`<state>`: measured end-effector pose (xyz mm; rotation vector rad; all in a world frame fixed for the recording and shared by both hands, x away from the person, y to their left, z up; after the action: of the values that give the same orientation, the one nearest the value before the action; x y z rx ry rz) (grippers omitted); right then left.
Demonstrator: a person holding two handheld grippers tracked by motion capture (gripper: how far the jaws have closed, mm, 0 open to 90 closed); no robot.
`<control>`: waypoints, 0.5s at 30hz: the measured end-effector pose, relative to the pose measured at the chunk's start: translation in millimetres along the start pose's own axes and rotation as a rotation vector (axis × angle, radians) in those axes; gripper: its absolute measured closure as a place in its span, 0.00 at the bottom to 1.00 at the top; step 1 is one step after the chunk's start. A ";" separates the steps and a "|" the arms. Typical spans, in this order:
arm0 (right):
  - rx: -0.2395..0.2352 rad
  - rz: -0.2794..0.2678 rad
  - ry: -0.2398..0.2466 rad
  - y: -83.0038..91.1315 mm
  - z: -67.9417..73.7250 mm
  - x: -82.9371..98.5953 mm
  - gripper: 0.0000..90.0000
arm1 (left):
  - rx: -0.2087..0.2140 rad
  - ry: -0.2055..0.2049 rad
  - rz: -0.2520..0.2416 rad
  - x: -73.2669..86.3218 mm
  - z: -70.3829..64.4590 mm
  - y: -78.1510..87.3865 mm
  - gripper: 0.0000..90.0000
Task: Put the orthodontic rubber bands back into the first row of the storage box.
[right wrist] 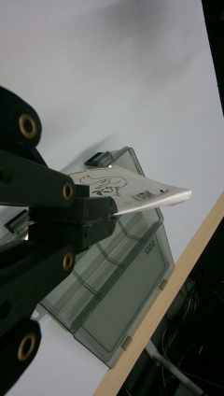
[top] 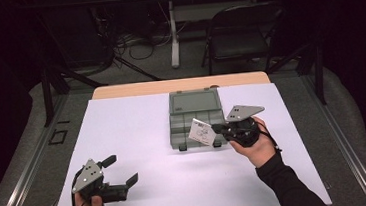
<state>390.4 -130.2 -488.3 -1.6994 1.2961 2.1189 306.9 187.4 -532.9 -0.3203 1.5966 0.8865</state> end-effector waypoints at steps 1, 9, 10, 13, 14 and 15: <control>0.004 0.004 -0.003 -0.8 -2.0 -1.4 1.00 | 0.000 0.000 0.000 0.0 0.0 0.0 0.03; 0.027 0.000 -0.026 -10.0 -17.7 -14.5 1.00 | 0.000 0.000 0.000 0.0 0.1 0.2 0.03; 0.030 0.004 -0.026 -10.9 -19.9 -16.2 1.00 | -0.001 0.001 0.000 0.0 0.1 0.3 0.03; 0.039 0.006 -0.028 -12.9 -25.7 -22.0 1.00 | -0.001 0.000 -0.002 0.0 0.4 0.4 0.03; 0.041 0.002 -0.031 -13.5 -27.3 -24.0 1.00 | -0.001 0.000 -0.002 0.0 0.5 0.4 0.03; 0.041 0.007 -0.035 -13.9 -29.1 -25.4 1.00 | -0.001 0.000 -0.002 0.0 0.5 0.3 0.03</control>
<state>428.9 -131.4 -474.0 -1.6371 1.3282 2.1006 307.0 188.0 -532.8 -0.3226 1.5961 0.8862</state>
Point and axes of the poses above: each handheld gripper's, and its own axes: y roughly backward along the jaws, x roughly out of its underside, z roughly to its left, the point moved 8 cm from there along -y, roughly forward along the jaws, and after that the axes turned 5 degrees about -y, right-handed, at the moved point
